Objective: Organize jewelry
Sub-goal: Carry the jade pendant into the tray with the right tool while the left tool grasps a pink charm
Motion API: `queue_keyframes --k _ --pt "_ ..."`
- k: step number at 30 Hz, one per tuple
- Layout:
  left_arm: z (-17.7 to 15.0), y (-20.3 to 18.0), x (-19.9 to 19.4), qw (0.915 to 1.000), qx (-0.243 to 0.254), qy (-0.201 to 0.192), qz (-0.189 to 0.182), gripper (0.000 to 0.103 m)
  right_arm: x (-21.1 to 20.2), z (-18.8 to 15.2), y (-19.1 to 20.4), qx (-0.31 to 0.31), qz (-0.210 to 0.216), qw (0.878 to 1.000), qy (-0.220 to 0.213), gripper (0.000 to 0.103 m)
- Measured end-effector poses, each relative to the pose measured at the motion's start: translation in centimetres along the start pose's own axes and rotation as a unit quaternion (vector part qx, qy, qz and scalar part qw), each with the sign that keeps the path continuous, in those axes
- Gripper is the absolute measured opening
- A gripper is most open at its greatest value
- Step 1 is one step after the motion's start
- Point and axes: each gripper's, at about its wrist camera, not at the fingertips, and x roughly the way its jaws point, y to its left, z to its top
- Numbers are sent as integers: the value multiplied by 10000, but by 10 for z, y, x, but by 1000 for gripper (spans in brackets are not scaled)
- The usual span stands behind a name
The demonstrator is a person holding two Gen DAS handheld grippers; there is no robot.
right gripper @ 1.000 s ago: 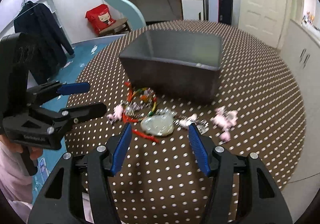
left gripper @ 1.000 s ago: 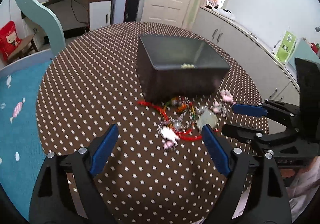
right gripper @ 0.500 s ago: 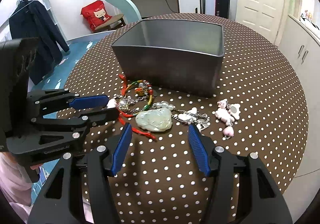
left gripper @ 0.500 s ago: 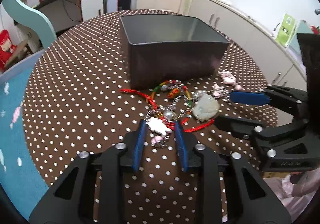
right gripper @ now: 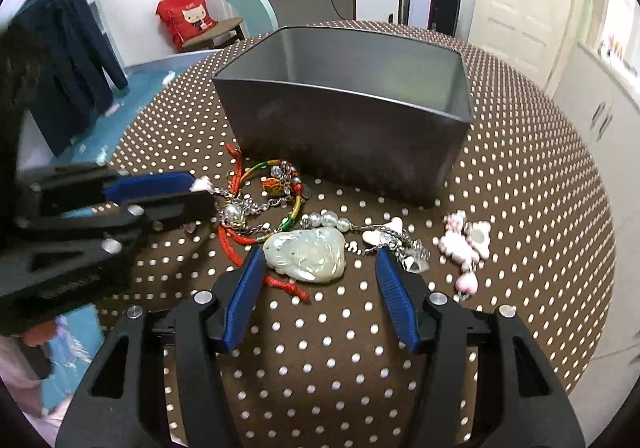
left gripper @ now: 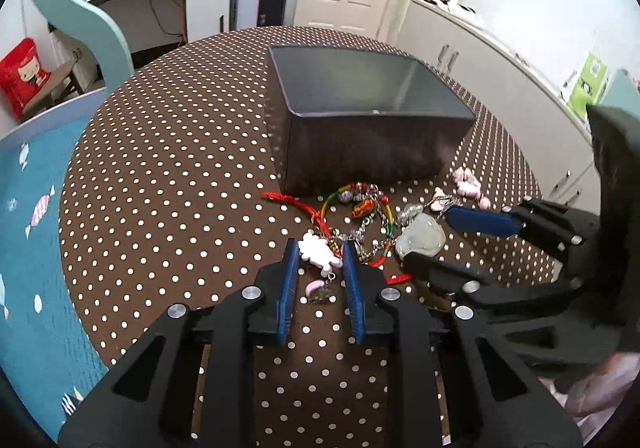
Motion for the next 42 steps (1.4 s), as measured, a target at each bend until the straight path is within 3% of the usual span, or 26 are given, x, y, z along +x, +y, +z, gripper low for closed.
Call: queue_keyframes --k 1,3,10,14,19,25,32,39,42 --pt "1 0 -2 10000 -24 -39 31 22 2 0 5 -148 -174 9997 -58 53" --pt "2 2 -9 9998 -124 -128 54 22 3 0 6 -176 -116 9997 -98 41" --pt "7 8 -29 9987 -257 -430 31 22 5 0 -3 -105 68 9998 -158 41" --pt "13 11 -45 9967 -231 -688 351 23 -2 8 -9 52 253 9994 -246 41" --pt "29 18 -71 9936 -242 -1080 242 22 -31 20 -25 308 503 9962 -635 41" --pt "63 15 -88 9890 -157 -1466 -108 22 -63 43 -42 372 209 9925 -1148 41" --pt "94 1 -47 9921 -209 -1136 -480 22 -50 66 -55 474 -28 9926 -1117 41" --pt "107 -11 1 9972 -37 -680 -320 23 -28 77 -62 709 9 9936 -876 41" --pt "109 -5 20 9966 -289 -575 -515 23 -22 82 -63 707 11 9943 -795 41"
